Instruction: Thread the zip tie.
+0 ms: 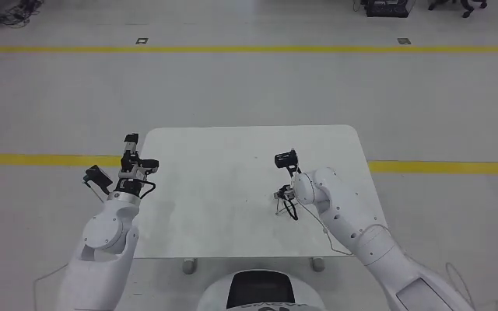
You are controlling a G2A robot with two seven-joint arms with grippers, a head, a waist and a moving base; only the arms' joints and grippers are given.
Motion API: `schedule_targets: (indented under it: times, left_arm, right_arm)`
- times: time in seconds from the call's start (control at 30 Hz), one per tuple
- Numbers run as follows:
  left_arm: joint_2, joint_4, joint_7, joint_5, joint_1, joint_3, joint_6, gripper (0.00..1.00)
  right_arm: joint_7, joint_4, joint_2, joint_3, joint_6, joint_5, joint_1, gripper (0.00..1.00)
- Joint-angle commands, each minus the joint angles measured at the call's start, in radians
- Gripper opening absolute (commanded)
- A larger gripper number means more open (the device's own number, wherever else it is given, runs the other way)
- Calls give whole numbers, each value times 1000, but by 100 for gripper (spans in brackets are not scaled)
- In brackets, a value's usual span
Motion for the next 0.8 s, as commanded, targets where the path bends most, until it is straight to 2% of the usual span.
schedule_targets:
  times: [0.0, 0.27, 0.53, 0.77]
  left_arm:
    - [0, 0, 0, 0, 0, 0, 0, 100]
    - [0, 0, 0, 0, 0, 0, 0, 100]
    - [0, 0, 0, 0, 0, 0, 0, 100]
    - [0, 0, 0, 0, 0, 0, 0, 100]
  right_arm:
    - [20, 5, -13, 8, 0, -35, -3, 100]
    - [74, 15, -80, 45, 0, -117, -35, 100]
    - [75, 15, -82, 45, 0, -120, -36, 100]
    - [45, 68, -92, 41, 0, -108, -43, 100]
